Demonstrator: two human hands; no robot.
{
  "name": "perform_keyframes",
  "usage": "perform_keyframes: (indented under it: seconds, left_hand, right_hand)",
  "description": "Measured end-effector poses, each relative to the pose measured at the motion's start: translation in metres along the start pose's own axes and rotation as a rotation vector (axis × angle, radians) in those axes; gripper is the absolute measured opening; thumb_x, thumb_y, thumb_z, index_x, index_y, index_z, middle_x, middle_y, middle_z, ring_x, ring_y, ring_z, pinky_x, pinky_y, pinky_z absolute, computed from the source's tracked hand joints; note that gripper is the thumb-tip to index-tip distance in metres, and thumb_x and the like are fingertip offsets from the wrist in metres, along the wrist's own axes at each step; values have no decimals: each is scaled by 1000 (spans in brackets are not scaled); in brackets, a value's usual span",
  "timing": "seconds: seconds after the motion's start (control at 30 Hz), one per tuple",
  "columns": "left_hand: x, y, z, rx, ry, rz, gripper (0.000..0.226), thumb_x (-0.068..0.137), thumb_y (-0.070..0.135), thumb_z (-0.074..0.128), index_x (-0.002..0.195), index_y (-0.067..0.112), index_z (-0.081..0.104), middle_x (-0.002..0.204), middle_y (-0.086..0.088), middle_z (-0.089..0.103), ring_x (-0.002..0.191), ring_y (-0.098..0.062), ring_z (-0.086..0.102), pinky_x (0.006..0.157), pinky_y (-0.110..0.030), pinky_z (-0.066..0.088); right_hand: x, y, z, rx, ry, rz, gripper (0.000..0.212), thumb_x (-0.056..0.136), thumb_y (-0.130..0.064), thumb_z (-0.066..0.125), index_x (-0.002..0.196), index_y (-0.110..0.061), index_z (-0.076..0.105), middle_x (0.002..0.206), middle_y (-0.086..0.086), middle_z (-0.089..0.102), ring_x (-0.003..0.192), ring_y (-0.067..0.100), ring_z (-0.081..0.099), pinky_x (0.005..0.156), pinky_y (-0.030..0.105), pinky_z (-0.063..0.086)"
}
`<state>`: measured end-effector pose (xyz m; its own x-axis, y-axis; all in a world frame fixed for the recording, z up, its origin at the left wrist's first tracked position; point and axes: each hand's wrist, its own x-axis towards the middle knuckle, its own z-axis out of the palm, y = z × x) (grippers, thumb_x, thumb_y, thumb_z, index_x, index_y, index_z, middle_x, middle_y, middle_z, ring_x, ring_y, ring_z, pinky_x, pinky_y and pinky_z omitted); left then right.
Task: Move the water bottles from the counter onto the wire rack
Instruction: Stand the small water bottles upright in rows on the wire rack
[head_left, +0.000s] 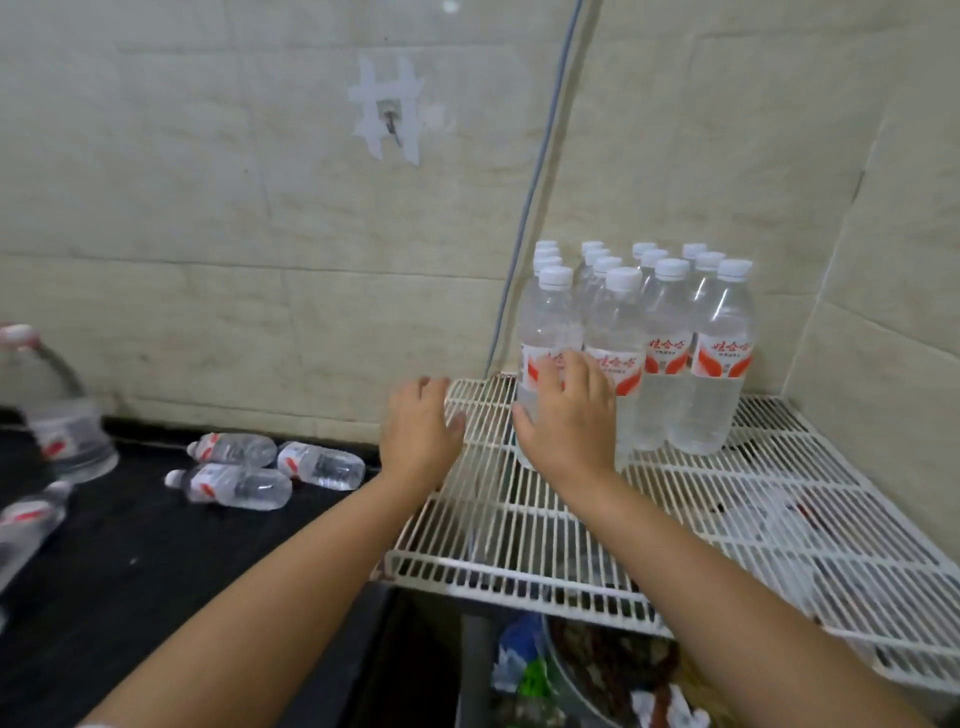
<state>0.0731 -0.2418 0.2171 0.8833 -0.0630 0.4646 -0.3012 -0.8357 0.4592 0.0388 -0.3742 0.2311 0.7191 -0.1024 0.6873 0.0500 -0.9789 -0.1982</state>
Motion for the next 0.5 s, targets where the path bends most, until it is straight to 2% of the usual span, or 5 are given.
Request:
perform_keyframes:
  seconds: [0.1,0.17,0.3,0.4,0.5]
  left_hand:
    - [-8,-50,-23,182,30,-85,43,89,21,52,127,2,48,132,-21,49,122,-33,44,100,-36,34]
    - [-17,-89,-40,278,80,-131,33,74,18,61,100,-2,64,101,-25,64,95,-40,61,82,-40,49]
    - [-42,-165,-68,395,53,-281,27,73,19,57,89,0,67,88,-22,67,84,-40,63,71,-41,52]
    - [-55,-217,-83,394,19,-439,35,85,20,54,114,2,60,119,-21,59,115,-39,50,92,-41,43]
    - [-55,-274,-83,424,-51,-506,43,91,28,46,131,10,46,140,-12,44,133,-30,33,105,-37,30]
  right_hand:
    - [4,-44,11,61,-89,-68,51,75,-21,71,119,-1,56,131,24,50,128,45,39,106,57,29]
    - [6,-81,23,87,-185,-106,53,82,-25,63,128,-4,48,142,20,40,137,38,27,112,51,19]
    - [1,-160,57,203,-285,-183,41,74,-17,69,109,3,60,120,24,56,126,40,42,107,53,26]
    - [1,-214,96,245,-317,-197,33,65,-16,74,92,0,67,101,20,64,109,38,56,100,52,38]
    - [0,-260,151,198,-494,-207,35,85,-18,53,118,-6,54,125,14,52,124,33,40,109,46,23]
